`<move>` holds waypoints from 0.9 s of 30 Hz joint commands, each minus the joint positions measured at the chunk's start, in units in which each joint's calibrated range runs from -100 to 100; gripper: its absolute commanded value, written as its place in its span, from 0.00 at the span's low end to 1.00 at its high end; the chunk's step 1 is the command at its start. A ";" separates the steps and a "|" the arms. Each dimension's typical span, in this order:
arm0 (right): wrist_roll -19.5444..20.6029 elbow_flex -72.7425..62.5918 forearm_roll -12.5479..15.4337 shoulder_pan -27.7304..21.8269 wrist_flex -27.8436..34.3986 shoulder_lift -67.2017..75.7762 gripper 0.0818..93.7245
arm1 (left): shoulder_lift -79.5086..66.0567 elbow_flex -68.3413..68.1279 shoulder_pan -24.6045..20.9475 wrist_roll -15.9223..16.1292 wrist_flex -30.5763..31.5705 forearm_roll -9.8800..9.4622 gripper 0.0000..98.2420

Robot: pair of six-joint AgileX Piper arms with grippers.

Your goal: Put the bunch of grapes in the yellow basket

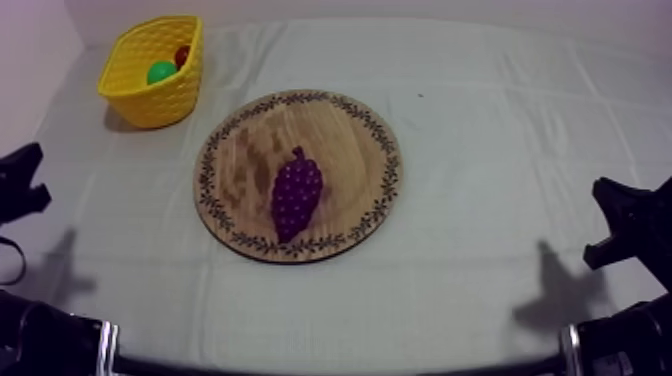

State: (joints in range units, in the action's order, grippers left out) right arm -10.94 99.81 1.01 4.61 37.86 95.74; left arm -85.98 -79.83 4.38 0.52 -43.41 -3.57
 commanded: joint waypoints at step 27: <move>0.02 -0.03 -0.01 -0.02 -0.04 0.01 0.00 | 55.03 65.09 25.58 -13.87 -28.87 -12.16 0.00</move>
State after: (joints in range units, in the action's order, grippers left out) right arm -10.92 99.81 1.01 4.61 37.86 95.74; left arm -35.77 -18.01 28.45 -13.30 -71.12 -15.76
